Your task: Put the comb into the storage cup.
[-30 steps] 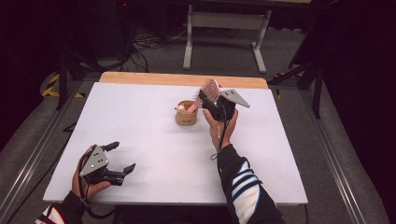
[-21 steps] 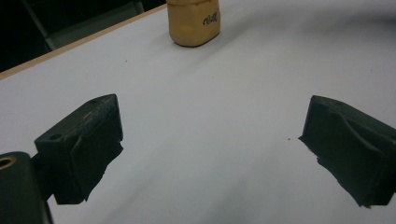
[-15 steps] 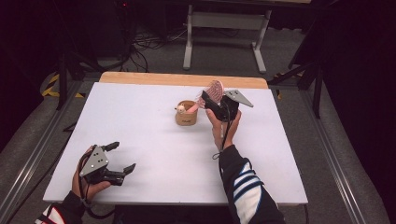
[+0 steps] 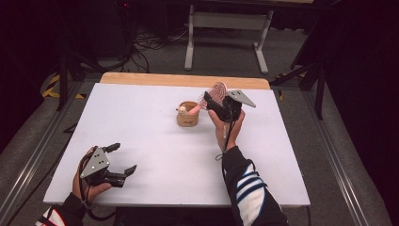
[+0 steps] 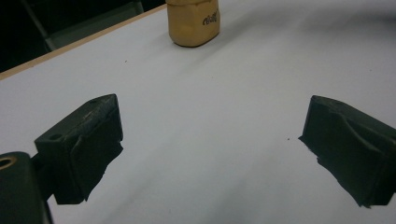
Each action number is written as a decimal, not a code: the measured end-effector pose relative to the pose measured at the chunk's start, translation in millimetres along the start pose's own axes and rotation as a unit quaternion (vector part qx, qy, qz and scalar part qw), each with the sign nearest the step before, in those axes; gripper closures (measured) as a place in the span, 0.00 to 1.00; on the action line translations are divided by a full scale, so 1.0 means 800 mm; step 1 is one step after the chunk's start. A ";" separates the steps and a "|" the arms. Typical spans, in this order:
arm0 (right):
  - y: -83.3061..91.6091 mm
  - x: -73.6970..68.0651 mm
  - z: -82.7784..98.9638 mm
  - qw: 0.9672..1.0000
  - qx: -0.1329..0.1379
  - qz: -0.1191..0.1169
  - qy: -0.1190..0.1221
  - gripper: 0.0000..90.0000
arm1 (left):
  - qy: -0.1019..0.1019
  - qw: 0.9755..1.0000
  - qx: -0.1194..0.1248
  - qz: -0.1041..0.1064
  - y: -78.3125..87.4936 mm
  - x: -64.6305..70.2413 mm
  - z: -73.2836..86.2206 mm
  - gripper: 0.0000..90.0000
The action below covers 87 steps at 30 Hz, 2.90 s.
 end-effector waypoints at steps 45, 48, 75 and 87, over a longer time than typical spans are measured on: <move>0.009 0.018 -0.005 0.999 -0.032 0.017 0.017 0.19 | 0.000 1.000 -0.003 0.002 -0.001 0.001 0.000 0.07; 0.012 0.019 -0.008 0.999 -0.029 0.019 0.021 0.19 | 0.001 1.000 -0.003 0.002 -0.001 0.001 0.000 0.07; 0.044 0.028 -0.029 0.996 -0.013 0.033 0.079 0.15 | 0.000 1.000 -0.004 0.002 -0.001 0.001 0.000 0.07; 0.065 0.016 -0.040 0.992 -0.005 0.027 0.126 0.12 | 0.001 1.000 -0.003 0.002 0.000 0.001 0.000 0.07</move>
Point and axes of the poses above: each handheld gripper's, and its own axes: y roughly backward along the jaws, z roughly out of its underside, x roughly to its right, the point moved 5 cm from there along -y, roughly forward along the jaws, and after that the axes turned 6 degrees about -x, right-handed, at the moved point
